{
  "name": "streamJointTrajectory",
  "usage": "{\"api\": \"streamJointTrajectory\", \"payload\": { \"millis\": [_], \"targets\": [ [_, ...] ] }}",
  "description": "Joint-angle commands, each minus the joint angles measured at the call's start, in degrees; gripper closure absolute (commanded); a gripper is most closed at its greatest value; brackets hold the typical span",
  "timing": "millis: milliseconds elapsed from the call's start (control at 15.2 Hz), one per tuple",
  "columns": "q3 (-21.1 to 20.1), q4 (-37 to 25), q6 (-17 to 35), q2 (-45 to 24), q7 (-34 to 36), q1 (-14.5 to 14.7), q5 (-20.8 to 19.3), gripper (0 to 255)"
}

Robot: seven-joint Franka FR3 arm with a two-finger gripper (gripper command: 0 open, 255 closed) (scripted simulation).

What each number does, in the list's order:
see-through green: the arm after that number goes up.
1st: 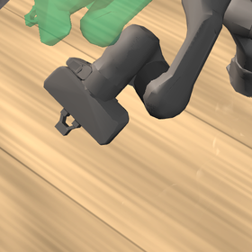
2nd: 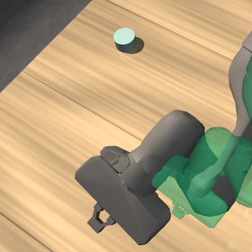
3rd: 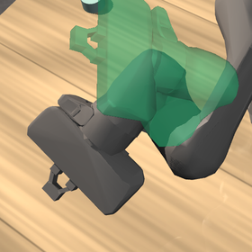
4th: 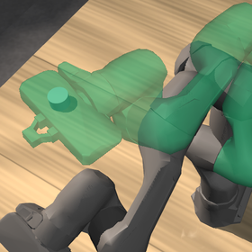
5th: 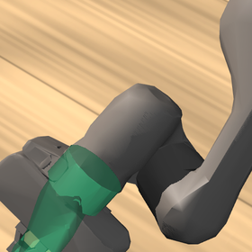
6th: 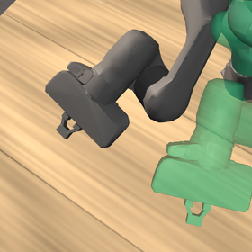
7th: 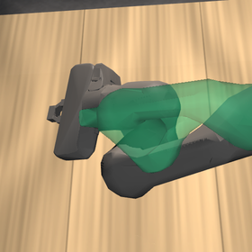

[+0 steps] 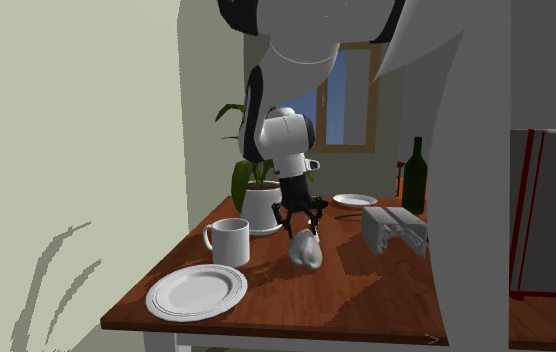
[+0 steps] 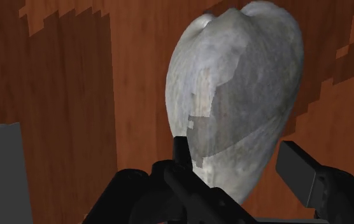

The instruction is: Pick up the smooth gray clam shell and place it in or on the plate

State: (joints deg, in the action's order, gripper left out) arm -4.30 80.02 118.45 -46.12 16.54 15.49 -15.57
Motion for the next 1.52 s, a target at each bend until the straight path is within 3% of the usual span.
{"api": "streamJointTrajectory", "payload": {
  "millis": [0,594,660,858,1452],
  "targets": [
    [-0.1,-0.1,-1.0,0.9,-0.2,0.0,0.1,255],
    [-0.4,-0.9,-4.5,3.7,-1.0,-0.1,0.6,255],
    [-0.4,-0.9,-4.5,3.7,-1.0,-0.1,0.6,0],
    [-3.3,2.2,6.5,2.2,-4.8,-5.8,6.4,0],
    [-2.9,2.1,10.1,-1.4,-4.5,-5.8,5.9,0]
  ]
}}
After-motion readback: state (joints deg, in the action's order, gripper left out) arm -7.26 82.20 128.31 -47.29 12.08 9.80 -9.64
